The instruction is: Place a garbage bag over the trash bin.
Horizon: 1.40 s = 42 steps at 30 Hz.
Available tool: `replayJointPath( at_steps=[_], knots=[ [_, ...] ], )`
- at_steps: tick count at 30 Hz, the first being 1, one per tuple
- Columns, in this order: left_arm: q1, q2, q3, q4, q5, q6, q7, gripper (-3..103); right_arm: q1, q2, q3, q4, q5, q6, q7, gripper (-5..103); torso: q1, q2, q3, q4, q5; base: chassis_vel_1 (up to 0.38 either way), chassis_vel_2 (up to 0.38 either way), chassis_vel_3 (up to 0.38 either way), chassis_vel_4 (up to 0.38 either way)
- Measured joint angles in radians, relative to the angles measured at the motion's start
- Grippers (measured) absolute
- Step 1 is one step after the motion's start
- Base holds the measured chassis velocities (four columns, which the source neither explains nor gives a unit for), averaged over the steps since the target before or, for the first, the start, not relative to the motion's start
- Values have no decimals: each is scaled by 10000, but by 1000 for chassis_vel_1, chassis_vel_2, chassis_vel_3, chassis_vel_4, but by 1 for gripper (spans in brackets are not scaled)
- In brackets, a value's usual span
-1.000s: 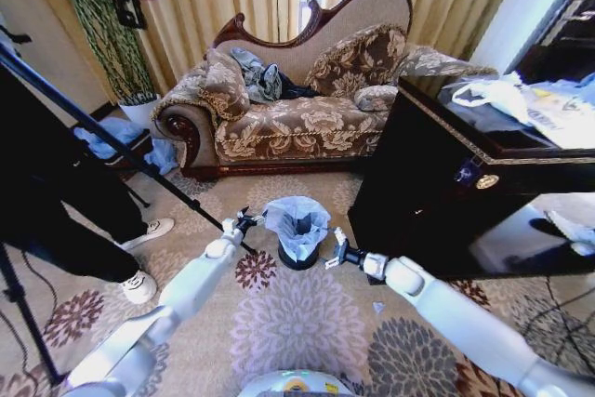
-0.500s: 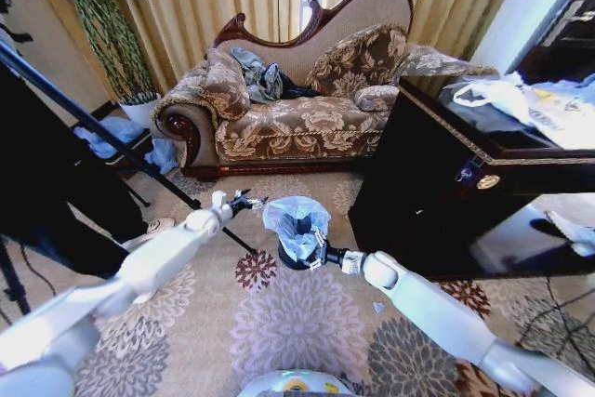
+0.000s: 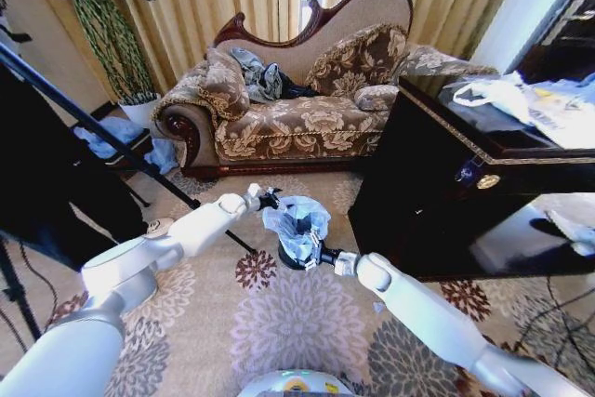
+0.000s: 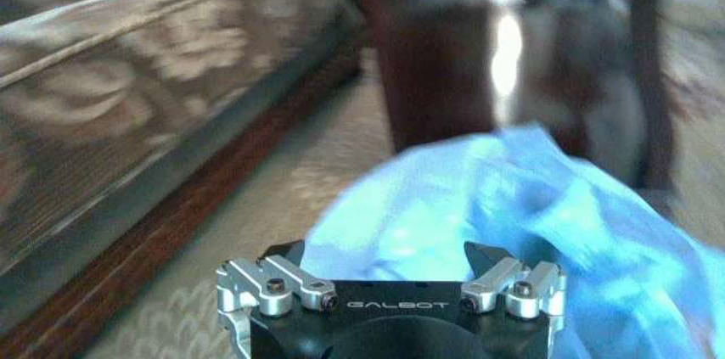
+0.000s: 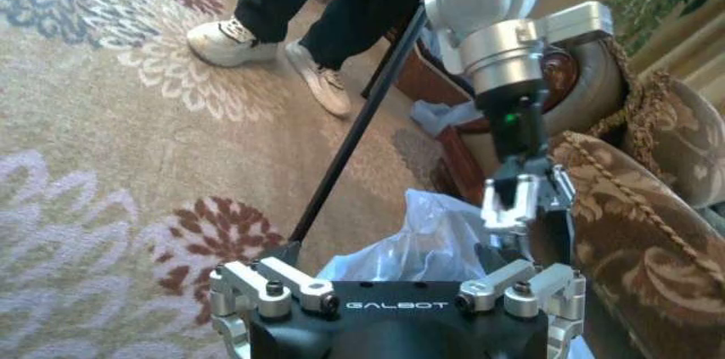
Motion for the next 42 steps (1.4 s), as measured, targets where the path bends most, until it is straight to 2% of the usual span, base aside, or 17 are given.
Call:
replayJointPath(
  at_steps=[1,3,8,11,13,17,22,24,28,29,31,33,36,37,39,41,42],
  knots=[
    [0,0,0,0,0,0,0,97,0,0,0,0,0,0,0,100,0,0,0,0,0,0,0,0,0],
    [-94,-178,319,194,833,-563,398,97,-388,-17,299,64,-11,90,59,100,0,0,0,4,1,0,0,0,0],
    [-132,-556,416,635,1782,-1095,600,95,-735,-23,590,99,-20,183,134,100,0,0,0,0,0,0,0,0,0],
    [-139,-993,372,1524,3291,-2018,660,95,-986,-32,830,128,-22,270,209,100,0,0,0,-1,-2,0,0,0,0],
    [-117,-1052,348,1679,3699,-2190,661,94,-1056,-29,877,151,-23,277,260,100,0,0,0,0,0,0,0,0,0],
    [58,-1196,178,2045,4537,-2673,527,82,-1222,-28,976,218,-23,303,354,100,-1,0,0,3,-2,0,0,0,0],
    [146,-1365,-16,2458,5136,-2912,-314,60,-1478,-28,1070,312,-25,331,454,100,-1,0,0,1,-2,0,0,0,0],
    [158,-1401,-89,2543,5268,-2939,-458,60,-1528,-28,1086,336,-24,332,470,100,-1,0,0,1,-1,0,0,0,0],
    [250,-1619,-609,3119,6089,-3311,-1097,38,-1710,-11,1152,366,-37,373,530,100,-1,0,0,1,-1,0,0,0,0],
    [250,-1619,-609,3119,6089,-3311,-1097,38,-1710,-11,1152,366,-37,373,530,100,-1,0,0,1,-1,0,0,0,0],
    [355,-1764,-969,3458,6411,-3574,-1487,27,-1806,42,1175,361,-64,409,609,100,-1,0,0,1,-1,0,0,0,0],
    [388,-1807,-1079,3543,6465,-3635,-1635,27,-1839,56,1179,356,-75,429,627,100,-1,0,0,2,-1,0,0,0,0],
    [509,-2047,-1711,3926,6536,-3839,-2413,11,-1989,95,1194,333,-130,494,685,100,-1,0,0,1,-1,0,0,0,0],
    [509,-2047,-1711,3926,6536,-3839,-2413,11,-1989,95,1194,333,-130,494,685,100,-1,0,0,1,-1,0,0,0,0],
    [572,-2252,-2265,4129,6024,-3881,-2830,2,-2078,106,1210,332,-155,524,732,100,-1,0,0,1,-1,0,0,0,0],
    [580,-2303,-2377,4164,5762,-3874,-2900,1,-2101,107,1211,331,-160,527,746,100,-1,0,0,1,-1,0,0,0,0],
    [586,-2391,-2542,4219,5188,-3827,-2919,0,-2127,106,1212,333,-171,539,757,100,-1,0,0,1,0,0,0,0,0]
  ],
)
